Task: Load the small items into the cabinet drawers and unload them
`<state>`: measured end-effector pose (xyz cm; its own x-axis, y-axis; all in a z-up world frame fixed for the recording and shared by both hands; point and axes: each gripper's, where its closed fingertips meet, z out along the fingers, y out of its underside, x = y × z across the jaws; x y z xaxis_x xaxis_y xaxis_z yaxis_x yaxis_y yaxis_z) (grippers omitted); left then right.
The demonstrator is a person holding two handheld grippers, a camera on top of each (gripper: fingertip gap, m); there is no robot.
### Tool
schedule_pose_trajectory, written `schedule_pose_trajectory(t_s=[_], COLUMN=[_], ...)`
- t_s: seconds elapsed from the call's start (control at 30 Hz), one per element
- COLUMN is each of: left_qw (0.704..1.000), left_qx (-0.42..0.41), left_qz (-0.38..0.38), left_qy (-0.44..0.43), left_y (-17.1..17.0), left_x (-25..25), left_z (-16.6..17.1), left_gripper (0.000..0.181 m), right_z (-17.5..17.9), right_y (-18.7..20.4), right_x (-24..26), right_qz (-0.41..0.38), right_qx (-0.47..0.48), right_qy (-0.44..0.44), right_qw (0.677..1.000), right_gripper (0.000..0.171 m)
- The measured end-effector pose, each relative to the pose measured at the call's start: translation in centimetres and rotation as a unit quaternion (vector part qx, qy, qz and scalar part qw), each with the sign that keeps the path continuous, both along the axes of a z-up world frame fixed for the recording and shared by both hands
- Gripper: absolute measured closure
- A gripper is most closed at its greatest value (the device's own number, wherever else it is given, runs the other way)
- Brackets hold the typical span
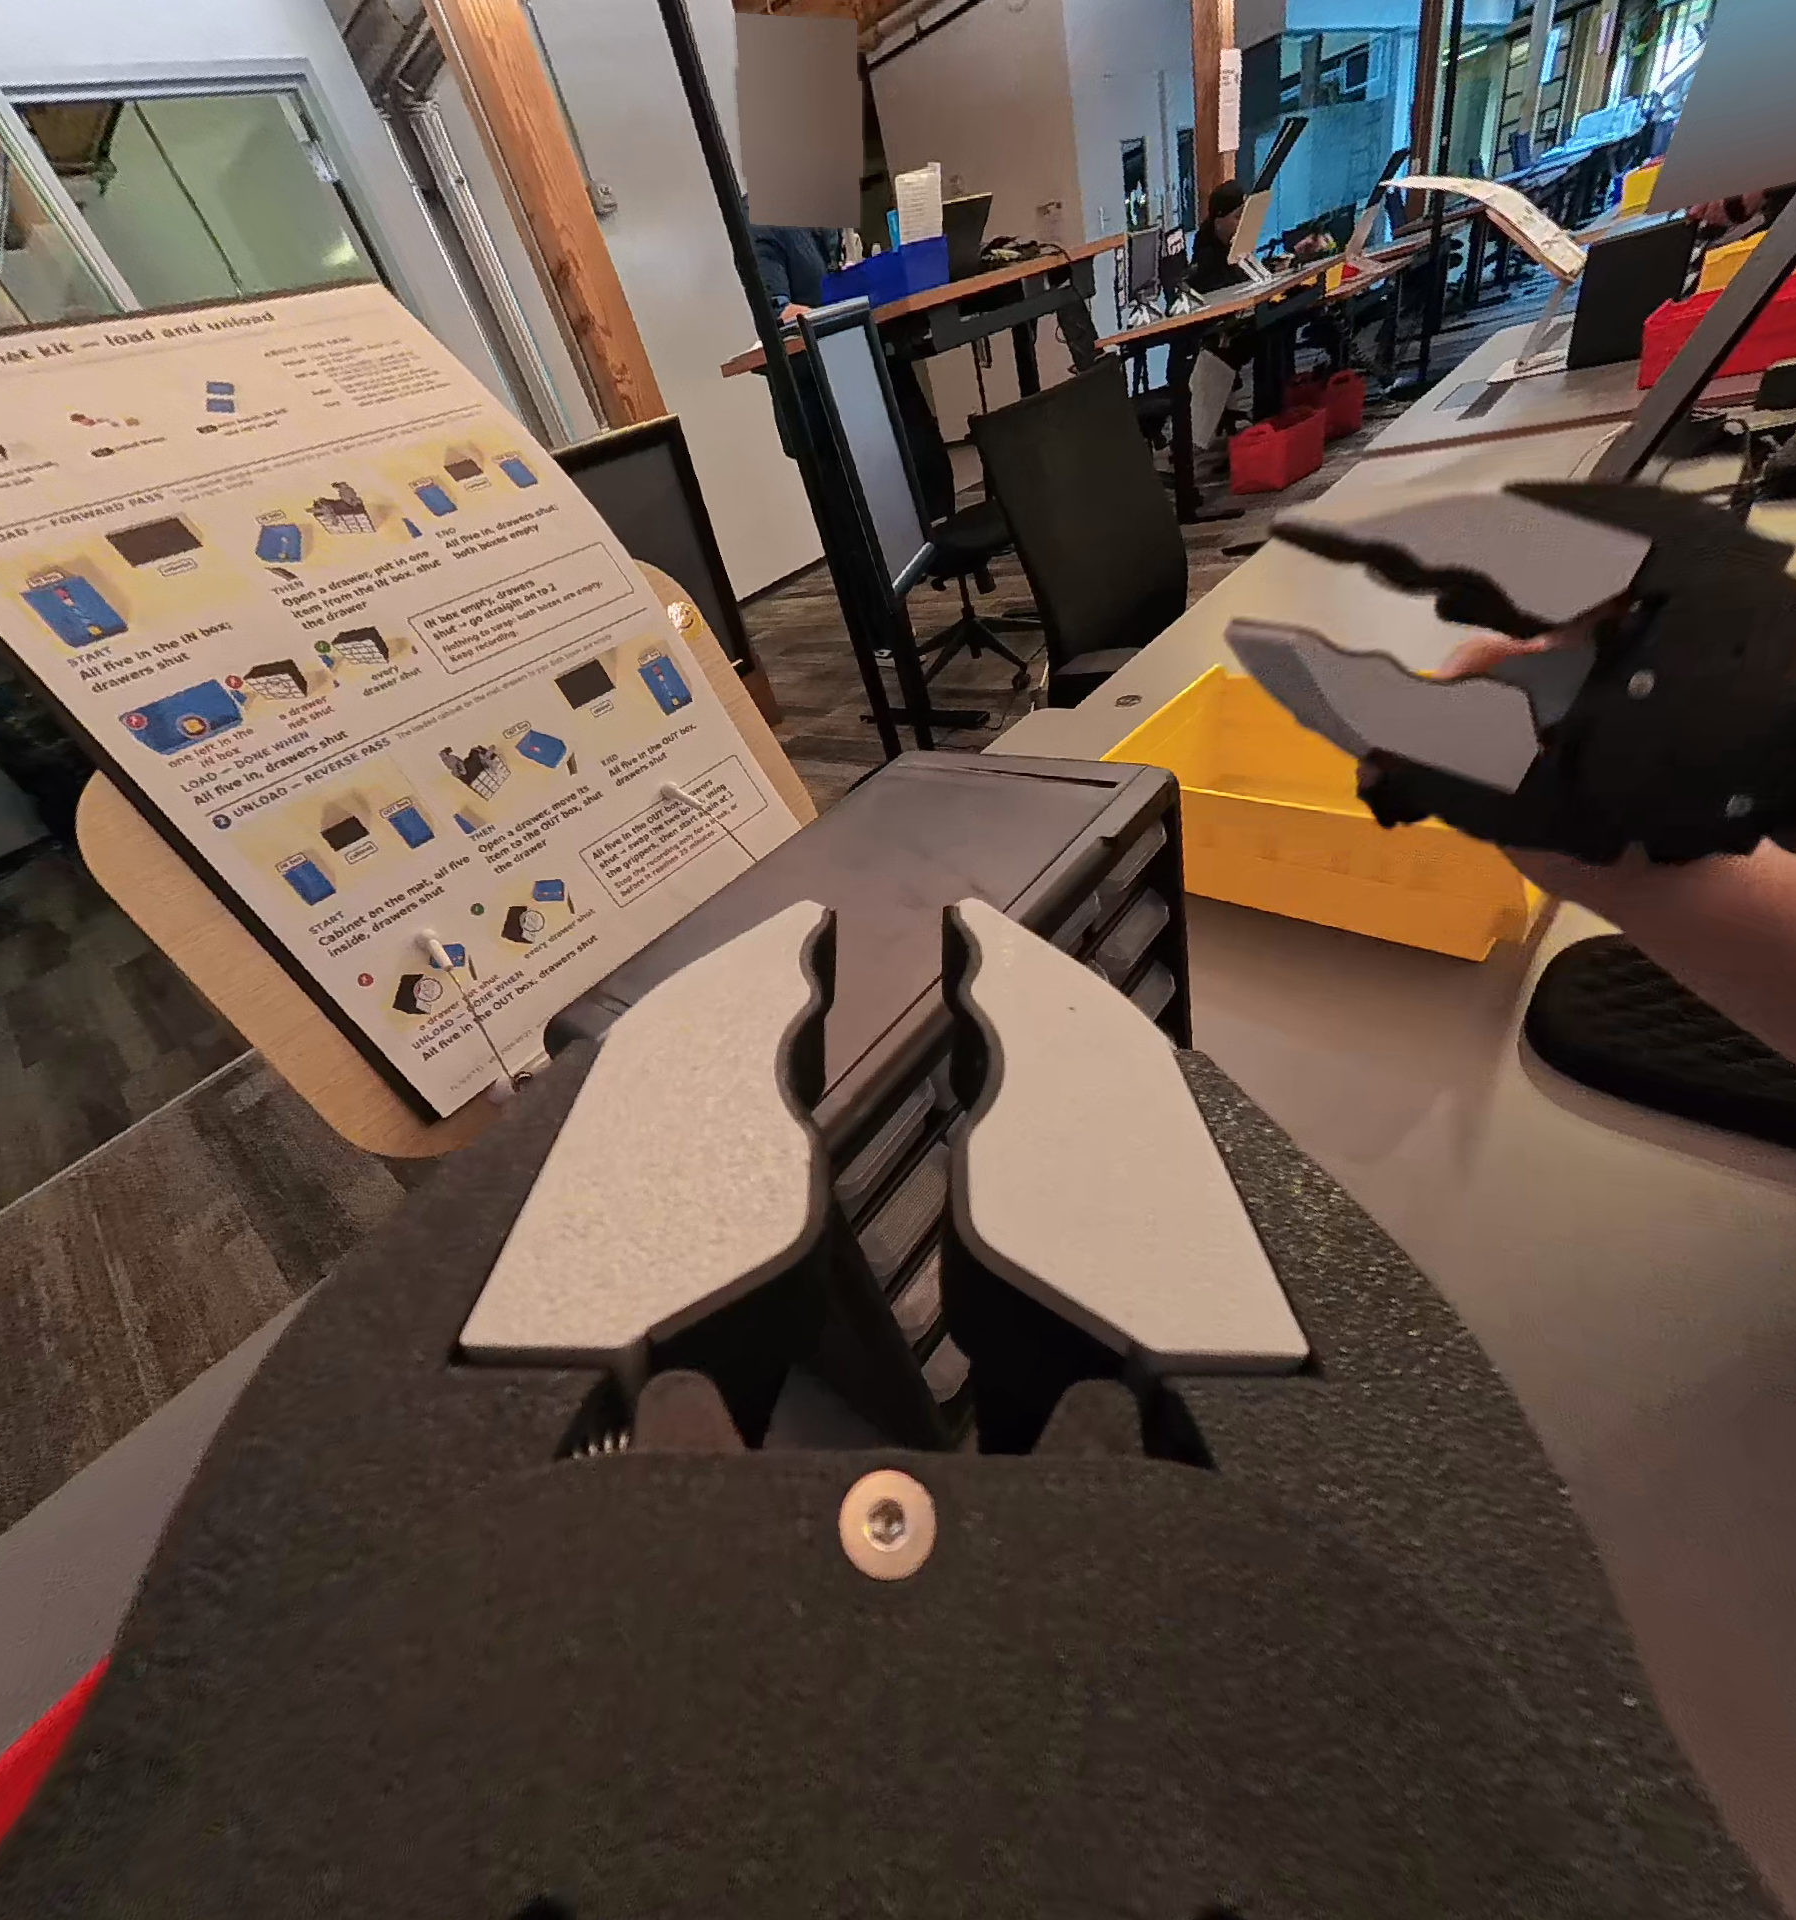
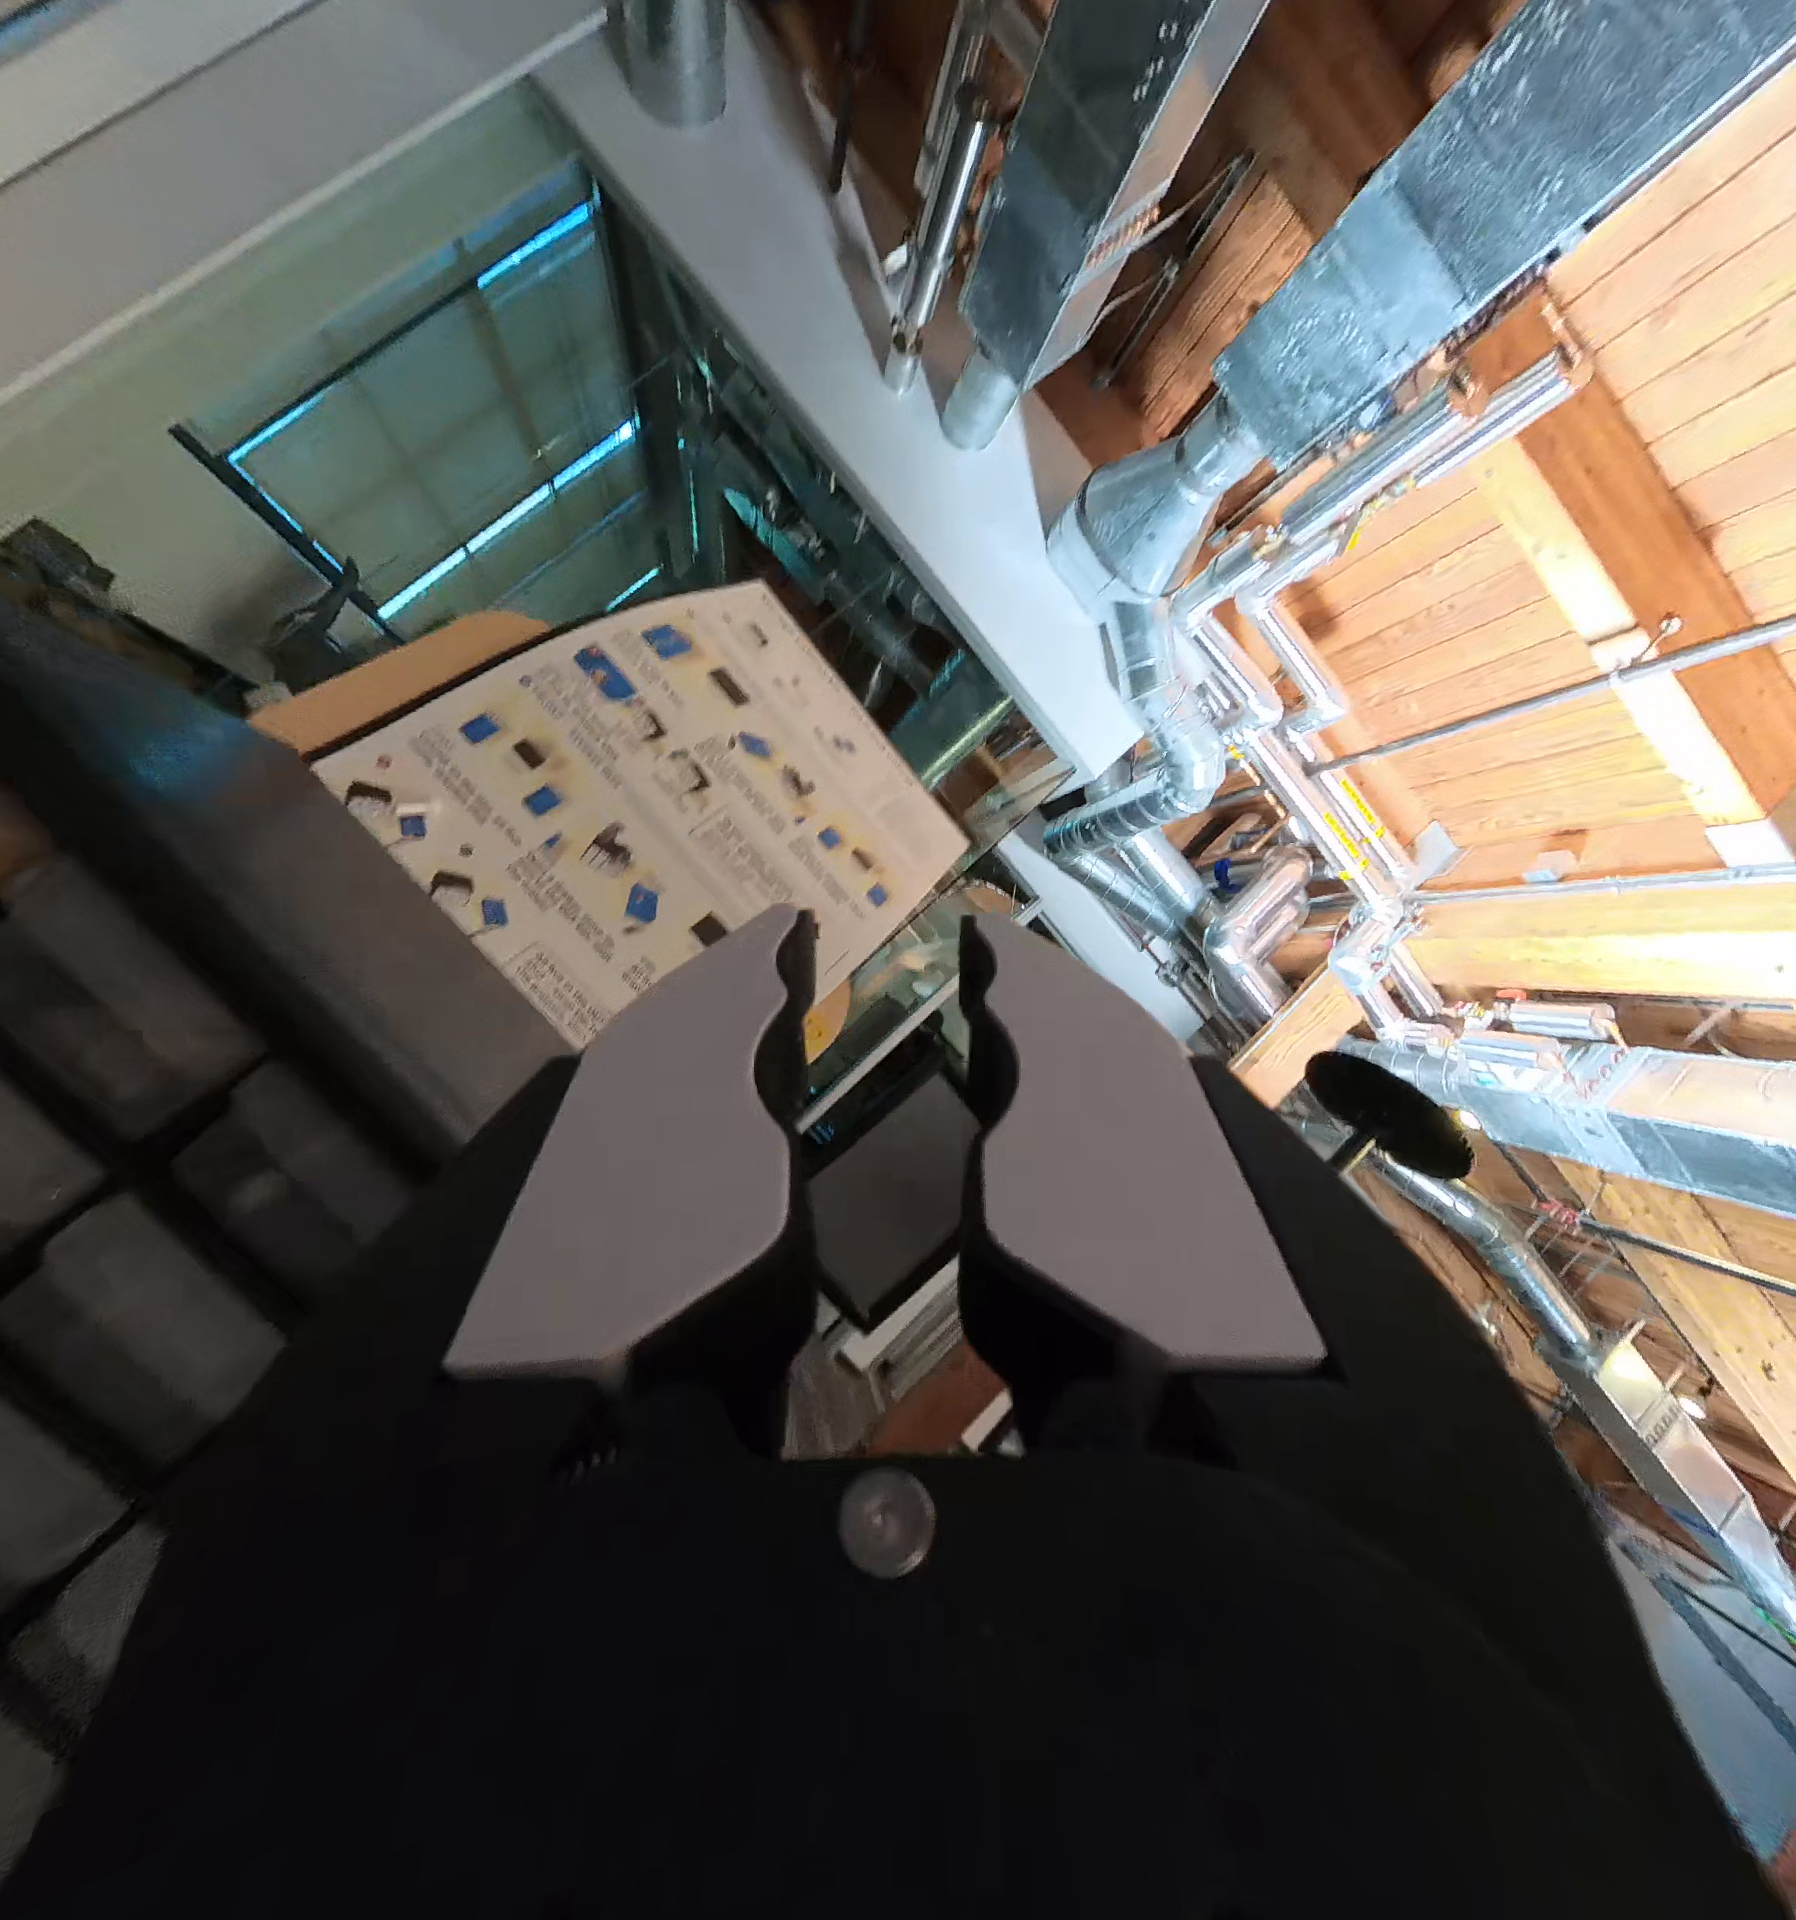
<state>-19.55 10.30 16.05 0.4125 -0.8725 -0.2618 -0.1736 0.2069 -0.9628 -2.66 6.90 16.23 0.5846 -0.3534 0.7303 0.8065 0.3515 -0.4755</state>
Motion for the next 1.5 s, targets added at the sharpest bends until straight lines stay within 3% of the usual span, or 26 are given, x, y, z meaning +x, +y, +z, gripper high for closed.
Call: schedule_pose_trajectory(t_s=[0.2, 0.37, 0.73, 0.97, 1.13, 1.5], left_qw=[1.000, 0.999, 0.999, 0.999, 0.999, 0.999], left_qx=[-0.003, -0.008, 0.000, 0.009, 0.000, -0.004], left_qz=[-0.024, -0.029, 0.008, 0.016, 0.019, 0.017], left_qy=[-0.001, 0.016, 0.047, 0.038, 0.039, 0.047], left_y=[-1.2, -1.3, 0.0, -0.3, 0.0, 0.4], left_x=[0.9, 1.9, 2.1, 1.5, 1.4, 1.7], left_z=[0.0, -0.8, -2.0, -1.3, -1.6, -2.2], left_gripper=[0.165, 0.167, 0.168, 0.170, 0.172, 0.177], right_z=[3.7, 1.6, -0.9, 0.0, 1.0, 2.5], right_y=[-0.2, 1.5, 1.5, -0.4, -0.9, -1.7], right_x=[0.1, 1.1, 1.5, 1.3, 4.6, 7.1], right_qz=[0.025, 0.059, 0.120, 0.130, 0.049, 0.059], right_qx=[-0.011, -0.120, -0.206, -0.213, -0.206, -0.175], right_qy=[-0.002, 0.008, 0.012, 0.015, 0.015, 0.060], right_qw=[1.000, 0.991, 0.971, 0.968, 0.977, 0.981], right_gripper=[0.148, 0.152, 0.156, 0.160, 0.170, 0.170])
